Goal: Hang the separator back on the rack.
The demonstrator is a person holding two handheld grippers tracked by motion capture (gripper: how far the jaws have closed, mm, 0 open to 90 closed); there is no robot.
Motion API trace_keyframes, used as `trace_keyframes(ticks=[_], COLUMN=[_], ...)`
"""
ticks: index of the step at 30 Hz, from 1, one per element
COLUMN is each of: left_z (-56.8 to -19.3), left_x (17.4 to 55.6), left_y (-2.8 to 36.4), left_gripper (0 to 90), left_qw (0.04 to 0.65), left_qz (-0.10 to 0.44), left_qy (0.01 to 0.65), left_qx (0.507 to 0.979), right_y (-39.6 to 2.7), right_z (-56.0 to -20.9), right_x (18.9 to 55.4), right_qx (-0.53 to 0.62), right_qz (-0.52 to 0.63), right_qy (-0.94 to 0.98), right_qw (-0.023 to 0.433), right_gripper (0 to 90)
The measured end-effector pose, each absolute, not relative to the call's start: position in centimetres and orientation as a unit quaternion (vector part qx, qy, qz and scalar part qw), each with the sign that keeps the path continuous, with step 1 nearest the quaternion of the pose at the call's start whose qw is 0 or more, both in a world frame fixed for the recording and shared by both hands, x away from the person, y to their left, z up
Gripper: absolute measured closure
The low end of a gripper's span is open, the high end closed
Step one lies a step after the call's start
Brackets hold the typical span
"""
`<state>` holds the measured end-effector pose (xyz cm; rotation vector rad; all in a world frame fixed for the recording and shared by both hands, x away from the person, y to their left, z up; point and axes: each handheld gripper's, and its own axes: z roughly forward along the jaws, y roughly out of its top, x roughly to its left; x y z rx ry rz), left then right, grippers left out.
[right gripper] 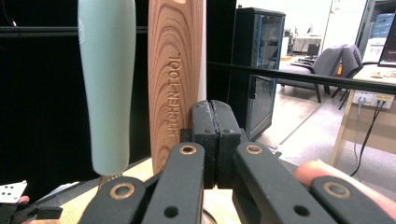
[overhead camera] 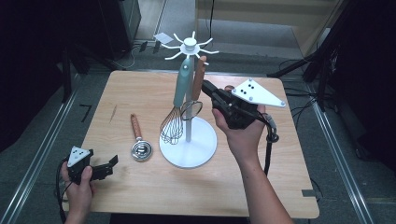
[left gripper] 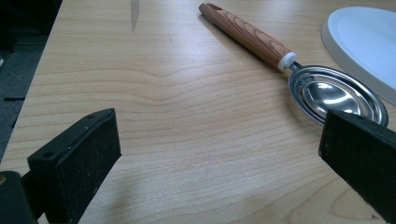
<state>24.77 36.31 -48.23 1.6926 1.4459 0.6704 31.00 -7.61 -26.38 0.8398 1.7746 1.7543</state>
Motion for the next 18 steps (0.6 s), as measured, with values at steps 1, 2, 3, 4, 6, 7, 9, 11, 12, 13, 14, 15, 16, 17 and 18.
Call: trace_keyframes(ticks=[1, 2, 3, 4, 6, 7, 9, 11, 12, 13, 14, 15, 16, 17, 18], left_z=[-48.2, -48.2, -48.2, -48.2, -48.2, -48.2, -48.2, -48.2, -48.2, -48.2, -48.2, -48.2, -48.1, -48.1, -48.1], left_x=[24.8, 24.8, 24.8, 24.8, 24.7, 24.7, 24.7, 24.7, 24.7, 24.7, 24.7, 24.7, 24.7, 24.7, 24.7], left_y=[36.3, 36.3, 36.3, 36.3, 36.3, 36.3, 36.3, 36.3, 36.3, 36.3, 36.3, 36.3, 36.3, 36.4, 36.4], left_gripper=[0.0, 0.0, 0.0, 0.0, 0.0, 0.0, 0.0, 0.0, 0.0, 0.0, 0.0, 0.0, 0.0, 0.0, 0.0], left_qw=[0.397, 0.397, 0.397, 0.397, 0.398, 0.399, 0.401, 0.401, 0.401, 0.401, 0.401, 0.401, 0.402, 0.402, 0.403], left_qz=[0.265, 0.265, 0.265, 0.265, 0.265, 0.265, 0.264, 0.264, 0.264, 0.263, 0.264, 0.263, 0.263, 0.264, 0.263], left_qy=[0.571, 0.570, 0.570, 0.570, 0.570, 0.570, 0.571, 0.571, 0.571, 0.570, 0.570, 0.570, 0.570, 0.570, 0.570], left_qx=[0.669, 0.669, 0.669, 0.669, 0.668, 0.668, 0.666, 0.666, 0.666, 0.667, 0.667, 0.667, 0.667, 0.666, 0.666], right_y=[-7.5, -7.5, -7.4, -7.4, -7.2, -7.1, -6.9, -6.8, -6.6, -6.5, -6.4, -6.3, -6.2, -6.1, -5.9], right_z=[-26.4, -26.4, -26.4, -26.4, -26.4, -26.4, -26.3, -26.3, -26.3, -26.3, -26.3, -26.3, -26.3, -26.3, -26.3], right_x=[30.9, 30.8, 30.7, 30.6, 30.4, 30.4, 30.2, 30.1, 30.0, 29.9, 29.8, 29.8, 29.7, 29.7, 29.6], right_qx=[0.308, 0.308, 0.308, 0.308, 0.309, 0.308, 0.307, 0.304, 0.305, 0.305, 0.303, 0.300, 0.300, 0.297, 0.299], right_qz=[0.645, 0.645, 0.646, 0.646, 0.645, 0.645, 0.644, 0.643, 0.643, 0.643, 0.644, 0.644, 0.645, 0.645, 0.644], right_qy=[0.652, 0.652, 0.652, 0.651, 0.652, 0.652, 0.653, 0.655, 0.655, 0.656, 0.656, 0.657, 0.657, 0.657, 0.658], right_qw=[0.252, 0.252, 0.251, 0.252, 0.252, 0.253, 0.254, 0.255, 0.253, 0.252, 0.253, 0.253, 0.251, 0.253, 0.250], right_gripper=[90.0, 90.0, 90.0, 90.0, 90.0, 90.0, 90.0, 90.0, 90.0, 90.0, 90.0, 90.0, 90.0, 90.0, 90.0])
